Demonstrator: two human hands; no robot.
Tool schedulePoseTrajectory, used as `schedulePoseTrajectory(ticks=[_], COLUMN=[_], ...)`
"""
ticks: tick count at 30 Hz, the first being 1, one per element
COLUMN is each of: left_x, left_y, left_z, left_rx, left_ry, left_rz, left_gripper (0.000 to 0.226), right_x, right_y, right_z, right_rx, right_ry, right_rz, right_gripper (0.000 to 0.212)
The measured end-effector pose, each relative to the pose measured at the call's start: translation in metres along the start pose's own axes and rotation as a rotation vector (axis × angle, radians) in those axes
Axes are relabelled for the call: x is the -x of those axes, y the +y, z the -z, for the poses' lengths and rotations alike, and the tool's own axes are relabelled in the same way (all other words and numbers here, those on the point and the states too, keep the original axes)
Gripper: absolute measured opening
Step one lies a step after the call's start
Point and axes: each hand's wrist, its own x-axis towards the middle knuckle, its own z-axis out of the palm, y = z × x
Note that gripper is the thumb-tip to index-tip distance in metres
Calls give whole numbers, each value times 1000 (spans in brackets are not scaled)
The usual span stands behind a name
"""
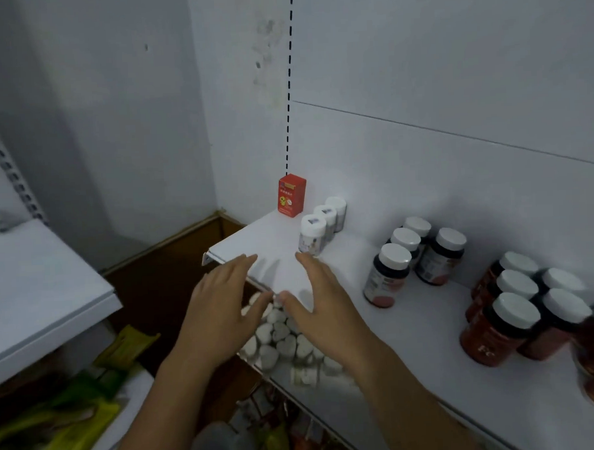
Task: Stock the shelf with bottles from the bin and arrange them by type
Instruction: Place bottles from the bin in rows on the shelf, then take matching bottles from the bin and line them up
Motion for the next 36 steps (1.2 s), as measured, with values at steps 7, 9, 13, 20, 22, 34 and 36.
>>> schedulePoseTrajectory(ticks=[7, 9, 13, 20, 22, 34, 36], left_x=[108, 138, 198, 312, 333, 349, 343], left_y=[0, 9, 23, 12, -3, -135, -163], left_z=[12, 16, 23, 22, 15, -114, -156], left_rx=[-189, -219, -218, -207, -191, 198, 259], left_ry=[-21, -17, -9, -45, -68, -355, -452], left_rz=[192, 247, 359, 614, 660, 872, 895], left_gripper=[78, 78, 75, 72, 73, 59, 59], right_x=[71, 89, 117, 159, 164, 147, 140], right_y=[-5, -1, 4, 17, 22, 103, 126], right_z=[0, -4, -20, -87, -110, -260, -287], right_rx=[211, 254, 290, 260, 252, 217, 212], right_ry=[-251, -297, -419, -680, -728, -872, -862], right_rz=[199, 260, 352, 345, 320, -125, -212], right_gripper=[80, 81, 83, 84, 84, 61, 59])
